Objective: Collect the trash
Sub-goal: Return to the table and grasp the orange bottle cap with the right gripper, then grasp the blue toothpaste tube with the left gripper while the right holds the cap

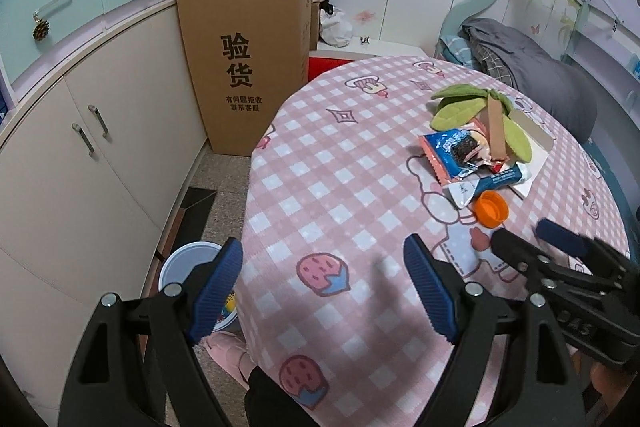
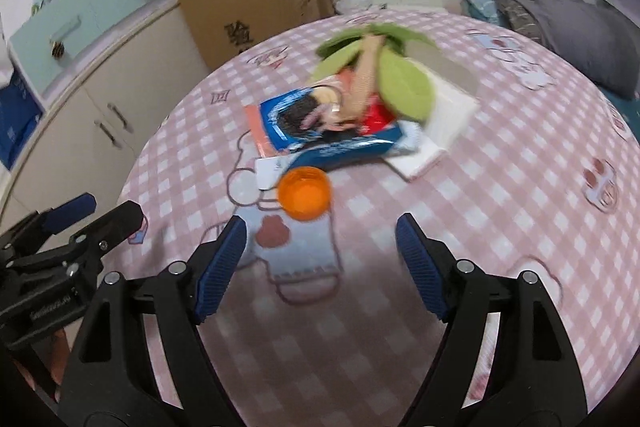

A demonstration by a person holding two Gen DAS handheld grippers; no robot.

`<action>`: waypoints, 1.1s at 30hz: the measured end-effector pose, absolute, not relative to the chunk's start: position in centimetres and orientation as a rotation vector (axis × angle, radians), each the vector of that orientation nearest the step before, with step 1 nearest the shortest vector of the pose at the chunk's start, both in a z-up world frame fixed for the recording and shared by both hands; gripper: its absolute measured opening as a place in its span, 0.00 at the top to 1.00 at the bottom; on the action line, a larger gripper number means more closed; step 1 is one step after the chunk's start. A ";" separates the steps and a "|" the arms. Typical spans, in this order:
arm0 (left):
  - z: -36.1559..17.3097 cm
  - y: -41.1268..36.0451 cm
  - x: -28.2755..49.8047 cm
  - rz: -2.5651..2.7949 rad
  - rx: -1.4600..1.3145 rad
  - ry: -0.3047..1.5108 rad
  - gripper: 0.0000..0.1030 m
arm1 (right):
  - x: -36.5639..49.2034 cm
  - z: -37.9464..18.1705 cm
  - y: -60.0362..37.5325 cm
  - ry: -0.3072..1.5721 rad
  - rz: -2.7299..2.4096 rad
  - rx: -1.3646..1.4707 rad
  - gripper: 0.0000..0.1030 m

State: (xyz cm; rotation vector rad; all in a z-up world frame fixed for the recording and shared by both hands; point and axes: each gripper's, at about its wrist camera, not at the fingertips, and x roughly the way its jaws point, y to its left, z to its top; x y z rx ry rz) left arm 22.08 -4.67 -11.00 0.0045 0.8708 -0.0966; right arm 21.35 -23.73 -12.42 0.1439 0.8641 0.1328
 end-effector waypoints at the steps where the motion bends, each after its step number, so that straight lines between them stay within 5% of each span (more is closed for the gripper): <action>1: -11.0 -4.6 22.2 -0.096 0.008 0.871 0.22 | 21.7 -12.4 -23.4 0.864 0.134 0.131 0.29; 3: -10.9 -4.5 22.3 -0.098 0.014 0.868 0.22 | 22.4 -12.4 -23.0 0.870 0.131 0.092 0.48; 4: -10.8 -4.6 22.4 -0.102 0.020 0.867 0.22 | 22.5 -12.4 -22.8 0.870 0.116 0.058 0.72; 33: -12.5 -21.0 26.6 -0.353 0.492 0.817 0.26 | 20.0 -12.7 -32.7 0.852 0.011 0.184 0.72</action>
